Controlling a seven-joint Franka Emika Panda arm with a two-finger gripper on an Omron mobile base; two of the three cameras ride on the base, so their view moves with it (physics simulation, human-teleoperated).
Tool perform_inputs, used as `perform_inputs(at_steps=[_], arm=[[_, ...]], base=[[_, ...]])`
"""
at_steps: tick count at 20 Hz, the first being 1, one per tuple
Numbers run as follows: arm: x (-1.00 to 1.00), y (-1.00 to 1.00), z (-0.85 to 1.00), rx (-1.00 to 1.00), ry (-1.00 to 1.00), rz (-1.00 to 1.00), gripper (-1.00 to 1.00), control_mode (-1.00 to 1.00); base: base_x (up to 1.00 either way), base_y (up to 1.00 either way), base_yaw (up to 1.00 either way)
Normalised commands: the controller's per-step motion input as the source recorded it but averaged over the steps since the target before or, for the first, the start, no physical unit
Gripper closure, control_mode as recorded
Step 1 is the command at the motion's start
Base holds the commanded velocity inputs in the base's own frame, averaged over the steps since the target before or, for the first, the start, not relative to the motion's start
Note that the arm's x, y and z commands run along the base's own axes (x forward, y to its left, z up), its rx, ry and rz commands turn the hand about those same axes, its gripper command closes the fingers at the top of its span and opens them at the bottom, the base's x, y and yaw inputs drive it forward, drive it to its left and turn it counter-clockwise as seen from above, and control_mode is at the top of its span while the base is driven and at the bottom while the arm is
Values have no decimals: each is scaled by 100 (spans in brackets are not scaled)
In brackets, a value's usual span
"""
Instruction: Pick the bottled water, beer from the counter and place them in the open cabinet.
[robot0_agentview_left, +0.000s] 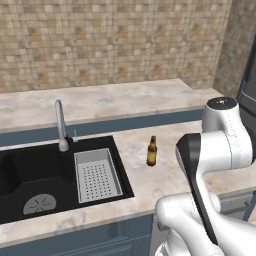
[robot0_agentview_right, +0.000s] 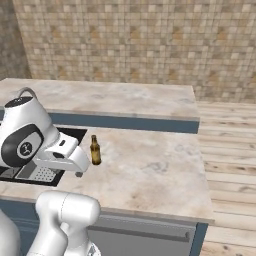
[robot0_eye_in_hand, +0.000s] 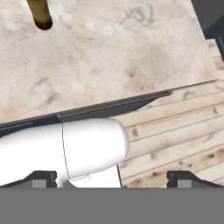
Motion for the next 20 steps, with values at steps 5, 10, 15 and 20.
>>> perform_inputs(at_steps=[5,10,15,20], arm=[[37,0,0,0,4,15,-100,-100],[27,-49,-5,6,0,51,-100,-100],[26,-40,0,10,3,47,-100,-100],[36,-18,0,39,1,57,-100,-100]], base=[[0,0,0],[0,0,0],[0,0,0],[0,0,0]])
